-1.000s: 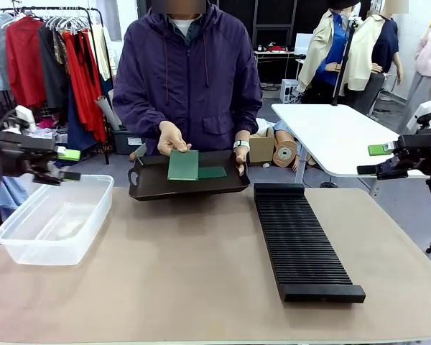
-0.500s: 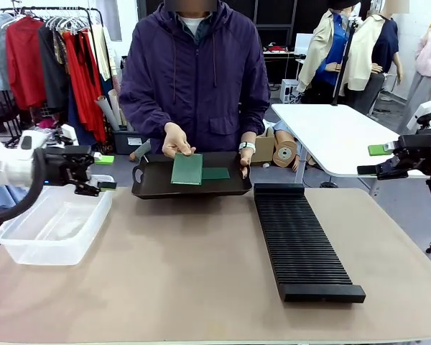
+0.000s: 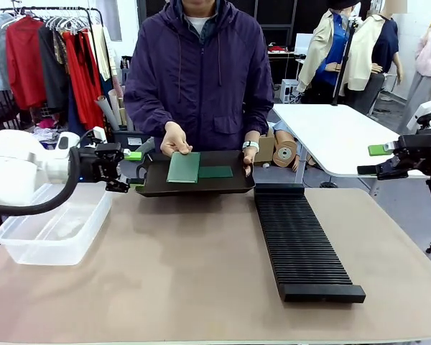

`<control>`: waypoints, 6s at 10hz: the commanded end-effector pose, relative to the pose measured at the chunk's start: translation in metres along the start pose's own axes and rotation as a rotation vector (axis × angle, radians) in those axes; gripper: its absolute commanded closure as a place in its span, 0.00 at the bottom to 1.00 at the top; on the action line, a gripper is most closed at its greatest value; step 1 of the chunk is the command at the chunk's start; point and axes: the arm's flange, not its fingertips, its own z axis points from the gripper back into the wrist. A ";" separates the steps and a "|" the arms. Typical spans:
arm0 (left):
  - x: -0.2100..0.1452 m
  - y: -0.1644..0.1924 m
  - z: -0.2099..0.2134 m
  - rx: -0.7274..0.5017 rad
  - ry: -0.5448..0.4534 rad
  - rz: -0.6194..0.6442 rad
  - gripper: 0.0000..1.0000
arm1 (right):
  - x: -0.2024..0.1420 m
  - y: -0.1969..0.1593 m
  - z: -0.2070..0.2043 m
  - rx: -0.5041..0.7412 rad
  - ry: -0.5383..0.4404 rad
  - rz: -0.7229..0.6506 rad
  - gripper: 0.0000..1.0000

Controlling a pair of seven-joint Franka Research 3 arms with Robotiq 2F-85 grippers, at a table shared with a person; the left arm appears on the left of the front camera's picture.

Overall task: Sort PCBs into racks and boxes based on the side picked up.
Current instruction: Pick up the Blank PCB handed by the Human, then if the short side of the Blank PCB is picked up, insert it into the PCB Rack ; if the long side is picked up, place it in the Organizing box.

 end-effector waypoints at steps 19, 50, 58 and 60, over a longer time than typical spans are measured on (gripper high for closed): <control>0.032 0.044 -0.096 -0.030 0.020 -0.014 1.00 | 0.001 0.002 0.000 0.006 -0.002 0.001 0.00; 0.053 0.011 -0.068 0.134 0.097 0.066 1.00 | 0.001 0.002 0.000 0.006 -0.002 0.001 0.00; 0.098 -0.092 0.066 0.689 0.331 0.047 1.00 | 0.001 0.002 0.000 0.006 -0.002 0.001 0.00; 0.098 -0.111 0.081 0.858 0.387 0.030 1.00 | 0.001 0.002 0.000 0.006 -0.002 0.001 0.00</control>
